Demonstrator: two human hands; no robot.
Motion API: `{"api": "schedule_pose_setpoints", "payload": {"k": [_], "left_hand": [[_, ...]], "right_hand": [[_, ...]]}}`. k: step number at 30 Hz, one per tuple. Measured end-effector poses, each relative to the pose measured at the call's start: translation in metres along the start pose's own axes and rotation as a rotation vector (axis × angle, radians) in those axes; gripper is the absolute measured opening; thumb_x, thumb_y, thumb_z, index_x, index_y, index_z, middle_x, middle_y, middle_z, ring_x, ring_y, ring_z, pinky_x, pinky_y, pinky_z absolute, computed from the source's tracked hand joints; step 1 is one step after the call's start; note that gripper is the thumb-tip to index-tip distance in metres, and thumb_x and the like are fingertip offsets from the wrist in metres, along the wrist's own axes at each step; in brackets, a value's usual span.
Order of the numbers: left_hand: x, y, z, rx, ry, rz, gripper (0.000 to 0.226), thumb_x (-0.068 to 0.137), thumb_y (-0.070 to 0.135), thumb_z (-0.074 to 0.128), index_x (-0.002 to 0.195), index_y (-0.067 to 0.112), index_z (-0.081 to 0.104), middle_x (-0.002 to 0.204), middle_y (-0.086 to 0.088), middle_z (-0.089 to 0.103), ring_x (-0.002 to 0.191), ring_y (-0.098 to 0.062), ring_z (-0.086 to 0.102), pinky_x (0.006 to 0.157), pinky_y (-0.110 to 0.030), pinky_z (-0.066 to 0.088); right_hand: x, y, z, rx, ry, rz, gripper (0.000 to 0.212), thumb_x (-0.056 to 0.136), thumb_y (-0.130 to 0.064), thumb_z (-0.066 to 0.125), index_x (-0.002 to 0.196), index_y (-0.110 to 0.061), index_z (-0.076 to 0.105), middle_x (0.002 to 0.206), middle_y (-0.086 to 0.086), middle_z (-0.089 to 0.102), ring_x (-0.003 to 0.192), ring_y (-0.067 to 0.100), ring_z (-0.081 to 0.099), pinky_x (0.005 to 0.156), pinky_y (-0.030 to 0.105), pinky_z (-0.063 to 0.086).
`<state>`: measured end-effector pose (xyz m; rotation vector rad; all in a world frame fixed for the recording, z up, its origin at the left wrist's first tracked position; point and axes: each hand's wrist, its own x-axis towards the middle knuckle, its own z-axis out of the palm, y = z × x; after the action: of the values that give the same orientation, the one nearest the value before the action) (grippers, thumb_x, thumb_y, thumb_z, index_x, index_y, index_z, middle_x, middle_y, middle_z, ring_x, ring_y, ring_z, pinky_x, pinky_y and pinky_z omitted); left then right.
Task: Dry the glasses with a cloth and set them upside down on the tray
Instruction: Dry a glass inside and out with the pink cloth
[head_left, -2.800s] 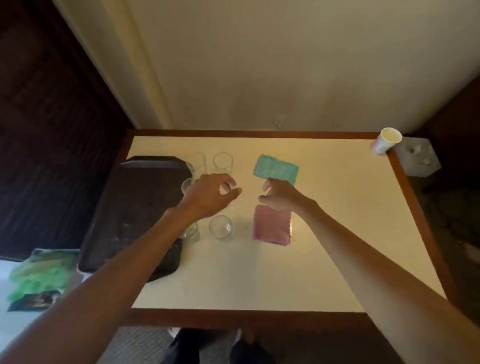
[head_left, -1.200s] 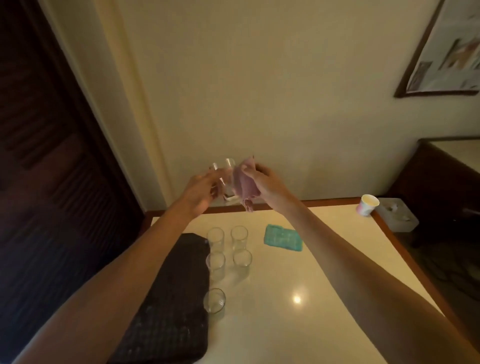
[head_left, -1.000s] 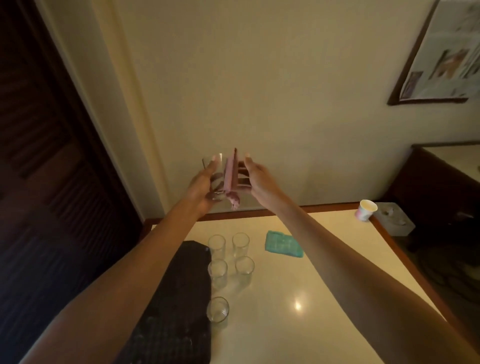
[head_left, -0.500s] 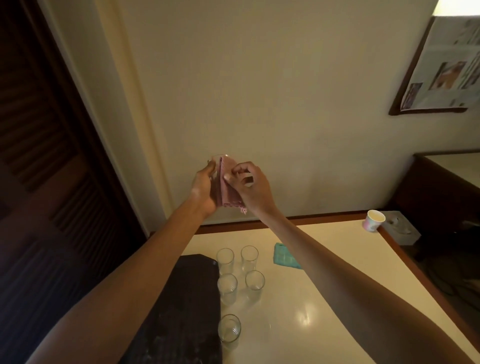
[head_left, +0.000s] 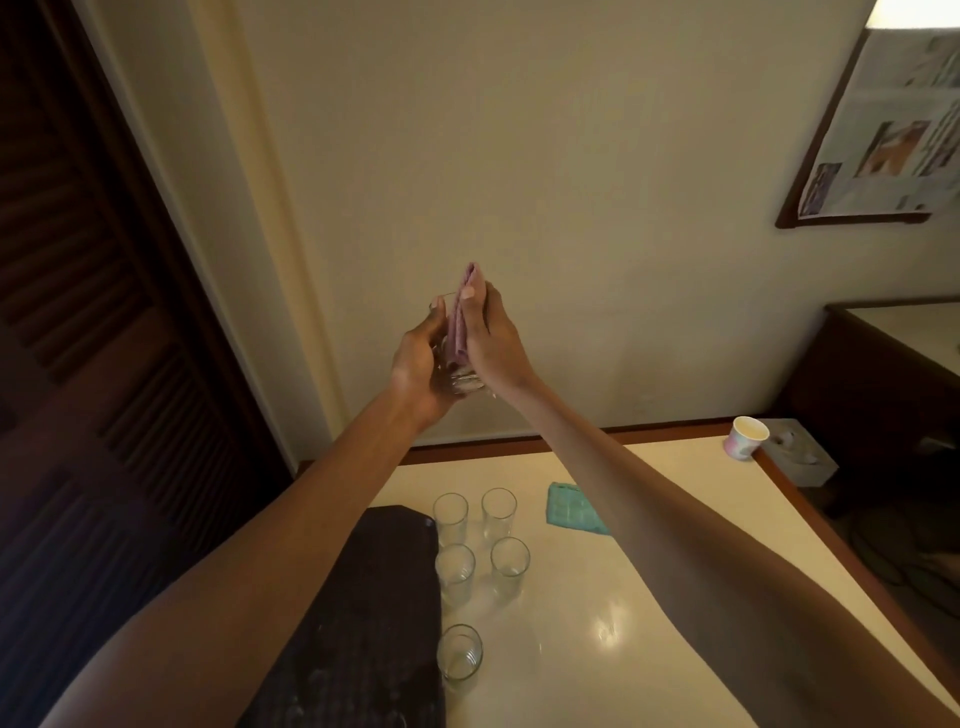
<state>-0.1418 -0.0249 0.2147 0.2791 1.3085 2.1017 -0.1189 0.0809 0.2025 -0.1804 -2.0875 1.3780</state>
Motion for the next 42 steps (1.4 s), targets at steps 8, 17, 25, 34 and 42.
{"api": "schedule_pose_setpoints", "payload": {"k": [8, 17, 25, 34, 42], "left_hand": [[0.007, 0.013, -0.003, 0.166, 0.215, 0.067, 0.058, 0.105, 0.058, 0.043, 0.126, 0.010, 0.068, 0.077, -0.007, 0.076, 0.067, -0.019, 0.073, 0.056, -0.028, 0.056], [-0.007, 0.002, 0.010, 0.066, 0.102, 0.113, 0.057, 0.110, 0.050, 0.029, 0.131, 0.016, 0.070, 0.133, -0.017, 0.068, 0.126, -0.032, 0.063, 0.096, -0.048, 0.058], [-0.006, 0.012, 0.024, 0.117, 0.231, 0.196, 0.088, 0.075, 0.079, 0.062, 0.128, 0.008, 0.068, 0.122, -0.021, 0.072, 0.109, -0.031, 0.074, 0.098, -0.052, 0.058], [-0.012, 0.010, 0.033, 0.100, 0.173, 0.093, 0.056, 0.111, 0.050, 0.029, 0.131, 0.015, 0.068, 0.121, -0.012, 0.075, 0.117, -0.028, 0.070, 0.100, -0.044, 0.056], [0.003, 0.013, 0.036, 0.324, 0.294, 0.172, 0.104, 0.055, 0.103, 0.054, 0.128, 0.030, 0.069, 0.132, -0.012, 0.066, 0.115, -0.030, 0.068, 0.103, -0.054, 0.054]], "right_hand": [[-0.040, -0.014, 0.020, 0.044, -0.021, 0.020, 0.030, 0.110, -0.038, 0.027, 0.110, -0.016, 0.047, 0.085, 0.005, 0.062, 0.068, 0.007, 0.064, 0.059, 0.023, 0.055], [-0.003, -0.033, -0.012, -0.060, 0.070, -0.013, 0.052, 0.106, -0.049, 0.029, 0.116, -0.006, 0.056, 0.097, 0.006, 0.070, 0.080, 0.015, 0.070, 0.074, 0.029, 0.057], [-0.026, -0.034, -0.009, 0.096, -0.064, 0.245, 0.084, 0.103, -0.060, 0.016, 0.080, 0.006, 0.061, 0.065, 0.015, 0.063, 0.064, 0.033, 0.068, 0.065, 0.040, 0.059], [-0.011, -0.041, -0.018, -0.240, 0.084, -0.165, 0.044, 0.106, -0.043, 0.031, 0.133, -0.011, 0.045, 0.125, 0.010, 0.055, 0.110, 0.019, 0.059, 0.092, 0.031, 0.052], [-0.005, -0.049, -0.023, 0.343, -0.076, 0.493, 0.082, 0.094, -0.074, 0.026, 0.094, -0.006, 0.071, 0.097, 0.021, 0.074, 0.094, 0.039, 0.071, 0.090, 0.056, 0.056]]}}
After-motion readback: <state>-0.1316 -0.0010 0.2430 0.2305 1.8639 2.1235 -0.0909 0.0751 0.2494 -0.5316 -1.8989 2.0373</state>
